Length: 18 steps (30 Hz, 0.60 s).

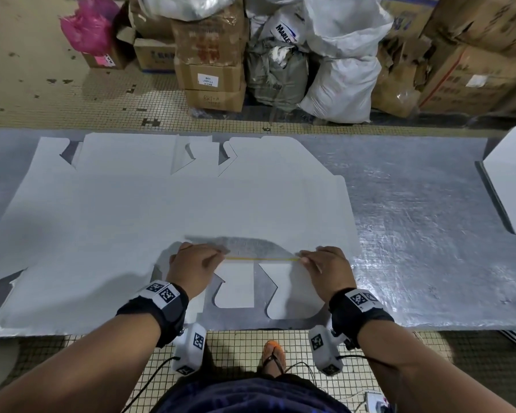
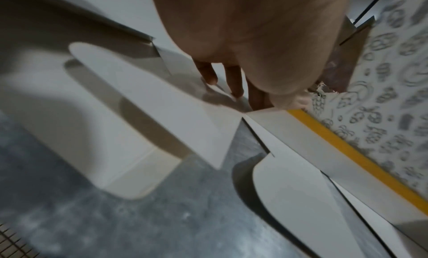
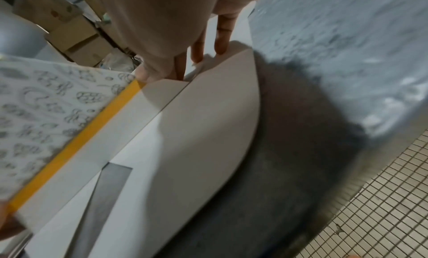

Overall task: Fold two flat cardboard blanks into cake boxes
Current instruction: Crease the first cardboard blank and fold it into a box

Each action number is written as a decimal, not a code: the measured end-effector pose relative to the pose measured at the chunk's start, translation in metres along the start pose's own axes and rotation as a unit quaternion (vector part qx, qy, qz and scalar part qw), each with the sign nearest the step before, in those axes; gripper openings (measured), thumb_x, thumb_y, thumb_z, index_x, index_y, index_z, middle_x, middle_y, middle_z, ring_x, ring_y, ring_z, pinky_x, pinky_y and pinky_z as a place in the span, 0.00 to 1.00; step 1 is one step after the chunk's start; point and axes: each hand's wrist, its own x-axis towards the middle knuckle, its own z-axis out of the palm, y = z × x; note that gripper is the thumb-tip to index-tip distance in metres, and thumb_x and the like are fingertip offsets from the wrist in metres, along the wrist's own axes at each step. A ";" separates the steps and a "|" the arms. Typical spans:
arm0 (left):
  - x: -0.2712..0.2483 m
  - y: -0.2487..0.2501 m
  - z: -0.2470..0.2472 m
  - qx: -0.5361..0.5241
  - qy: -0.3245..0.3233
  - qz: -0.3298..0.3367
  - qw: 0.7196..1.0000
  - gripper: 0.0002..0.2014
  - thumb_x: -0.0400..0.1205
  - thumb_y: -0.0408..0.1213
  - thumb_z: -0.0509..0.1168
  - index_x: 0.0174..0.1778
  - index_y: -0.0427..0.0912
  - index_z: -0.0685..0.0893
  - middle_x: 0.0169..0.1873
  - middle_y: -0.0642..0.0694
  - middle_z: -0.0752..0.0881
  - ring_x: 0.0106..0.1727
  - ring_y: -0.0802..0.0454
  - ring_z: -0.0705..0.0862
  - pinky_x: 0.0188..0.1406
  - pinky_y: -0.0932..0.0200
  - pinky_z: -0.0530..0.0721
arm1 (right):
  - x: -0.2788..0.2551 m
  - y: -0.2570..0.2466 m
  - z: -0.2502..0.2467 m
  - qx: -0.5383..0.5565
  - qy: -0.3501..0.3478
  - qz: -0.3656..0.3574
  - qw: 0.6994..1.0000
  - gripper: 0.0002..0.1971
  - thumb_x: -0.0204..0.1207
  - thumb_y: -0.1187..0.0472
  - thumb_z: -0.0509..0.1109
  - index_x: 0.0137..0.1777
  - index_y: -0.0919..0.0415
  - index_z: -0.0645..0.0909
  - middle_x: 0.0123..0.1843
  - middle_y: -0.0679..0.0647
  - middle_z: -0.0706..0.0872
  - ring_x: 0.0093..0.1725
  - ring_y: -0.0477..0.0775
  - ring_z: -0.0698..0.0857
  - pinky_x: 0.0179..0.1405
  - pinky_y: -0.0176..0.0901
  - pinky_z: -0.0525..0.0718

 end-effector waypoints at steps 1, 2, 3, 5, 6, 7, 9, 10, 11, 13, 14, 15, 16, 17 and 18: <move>0.002 0.003 0.000 -0.001 0.013 0.007 1.000 0.19 0.86 0.51 0.61 0.27 0.59 0.79 0.30 0.63 0.79 0.48 0.46 0.77 0.59 0.45 0.76 | 0.001 -0.001 0.001 -0.010 0.006 -0.002 1.000 0.10 0.82 0.56 0.70 0.60 0.49 0.90 0.50 0.36 0.87 0.70 0.48 0.74 0.70 0.35 0.71; 0.003 0.006 -0.001 0.012 0.023 0.008 1.000 0.23 0.86 0.50 0.61 0.22 0.56 0.71 0.25 0.59 0.75 0.41 0.45 0.76 0.56 0.44 0.78 | 0.001 -0.004 0.001 -0.023 0.007 -0.006 1.000 0.11 0.83 0.55 0.69 0.61 0.49 0.89 0.51 0.41 0.89 0.69 0.49 0.75 0.67 0.34 0.71; 0.004 0.008 -0.001 0.012 0.034 0.014 0.999 0.25 0.86 0.49 0.62 0.21 0.54 0.67 0.22 0.57 0.73 0.37 0.45 0.74 0.53 0.44 0.79 | 0.002 -0.005 0.003 -0.037 0.007 -0.009 0.999 0.12 0.84 0.54 0.68 0.62 0.49 0.89 0.52 0.44 0.90 0.68 0.50 0.74 0.63 0.33 0.71; 0.008 0.013 -0.002 0.001 0.045 0.020 0.999 0.19 0.85 0.46 0.66 0.26 0.54 0.74 0.24 0.56 0.77 0.35 0.48 0.77 0.52 0.46 0.81 | 0.005 -0.009 0.005 -0.044 0.011 -0.007 0.999 0.10 0.84 0.52 0.66 0.61 0.47 0.86 0.51 0.47 0.90 0.60 0.47 0.73 0.55 0.37 0.75; 0.009 0.016 -0.004 -0.017 0.052 0.014 0.998 0.11 0.83 0.45 0.68 0.34 0.52 0.81 0.30 0.57 0.81 0.39 0.49 0.80 0.50 0.49 0.81 | 0.007 -0.010 0.006 -0.034 0.023 0.005 0.999 0.07 0.83 0.51 0.66 0.58 0.45 0.83 0.49 0.48 0.88 0.55 0.45 0.73 0.52 0.41 0.78; 0.010 0.017 -0.005 -0.032 0.058 0.012 0.998 0.04 0.82 0.44 0.70 0.45 0.50 0.83 0.36 0.56 0.84 0.43 0.50 0.82 0.48 0.52 0.81 | 0.009 -0.012 0.007 -0.027 0.035 0.016 0.999 0.04 0.83 0.50 0.66 0.55 0.44 0.79 0.48 0.49 0.86 0.52 0.44 0.73 0.50 0.44 0.81; 0.011 0.017 -0.005 -0.032 0.061 0.019 0.997 0.10 0.80 0.40 0.72 0.54 0.46 0.81 0.46 0.53 0.85 0.49 0.49 0.81 0.45 0.56 0.77 | 0.013 -0.015 0.009 -0.056 0.036 0.007 0.998 0.02 0.82 0.54 0.66 0.53 0.47 0.77 0.45 0.49 0.85 0.53 0.50 0.75 0.45 0.50 0.84; 0.013 0.015 -0.004 -0.019 0.060 0.035 0.997 0.10 0.79 0.37 0.72 0.55 0.46 0.81 0.48 0.52 0.84 0.51 0.48 0.81 0.46 0.55 0.78 | 0.013 -0.016 0.011 -0.089 0.031 -0.010 0.995 0.04 0.82 0.57 0.66 0.54 0.50 0.79 0.45 0.50 0.86 0.55 0.56 0.75 0.43 0.53 0.84; 0.013 0.013 -0.004 -0.003 0.062 0.064 0.996 0.10 0.79 0.34 0.72 0.55 0.46 0.83 0.50 0.51 0.85 0.52 0.45 0.82 0.48 0.53 0.80 | 0.013 -0.016 0.012 -0.116 0.028 -0.027 0.993 0.05 0.80 0.60 0.68 0.54 0.53 0.82 0.44 0.51 0.86 0.56 0.61 0.76 0.40 0.54 0.84; 0.013 0.002 -0.001 0.023 0.059 0.118 0.991 0.12 0.77 0.29 0.73 0.53 0.48 0.89 0.52 0.52 0.86 0.51 0.42 0.82 0.53 0.47 0.83 | 0.012 -0.015 0.014 -0.136 0.033 -0.051 0.989 0.07 0.75 0.63 0.71 0.50 0.54 0.87 0.44 0.53 0.87 0.52 0.67 0.79 0.34 0.52 0.84; 0.013 -0.003 0.000 0.028 0.057 0.131 0.989 0.13 0.77 0.27 0.73 0.51 0.50 0.92 0.53 0.52 0.87 0.51 0.42 0.81 0.53 0.44 0.84 | 0.012 -0.014 0.014 -0.142 0.040 -0.059 0.987 0.07 0.73 0.63 0.72 0.48 0.54 0.89 0.43 0.53 0.87 0.49 0.68 0.80 0.32 0.52 0.84; 0.012 -0.007 0.001 0.034 0.059 0.142 0.988 0.14 0.77 0.28 0.74 0.51 0.52 0.93 0.54 0.53 0.87 0.51 0.42 0.81 0.52 0.44 0.83 | 0.012 -0.013 0.015 -0.152 0.048 -0.066 0.985 0.07 0.71 0.63 0.71 0.46 0.54 0.90 0.42 0.53 0.87 0.47 0.69 0.81 0.31 0.51 0.84; 0.011 -0.010 0.000 0.044 0.059 0.143 0.987 0.15 0.78 0.29 0.74 0.51 0.56 0.93 0.57 0.55 0.86 0.53 0.43 0.80 0.53 0.44 0.80 | 0.012 -0.013 0.016 -0.161 0.052 -0.071 0.983 0.08 0.70 0.62 0.71 0.45 0.54 0.90 0.41 0.53 0.87 0.46 0.69 0.81 0.30 0.51 0.83; 0.010 -0.013 -0.001 0.053 0.056 0.146 0.986 0.15 0.80 0.32 0.74 0.52 0.61 0.93 0.60 0.57 0.85 0.58 0.44 0.78 0.56 0.46 0.75 | 0.012 -0.014 0.016 -0.172 0.050 -0.073 0.981 0.08 0.71 0.62 0.71 0.46 0.54 0.90 0.42 0.54 0.87 0.46 0.69 0.81 0.32 0.51 0.82; 0.008 -0.015 -0.003 0.063 0.047 0.143 0.987 0.16 0.82 0.35 0.72 0.54 0.65 0.91 0.64 0.60 0.82 0.64 0.46 0.74 0.59 0.48 0.68 | 0.012 -0.016 0.016 -0.187 0.041 -0.067 0.979 0.08 0.72 0.63 0.71 0.47 0.54 0.89 0.44 0.54 0.87 0.47 0.69 0.81 0.35 0.51 0.80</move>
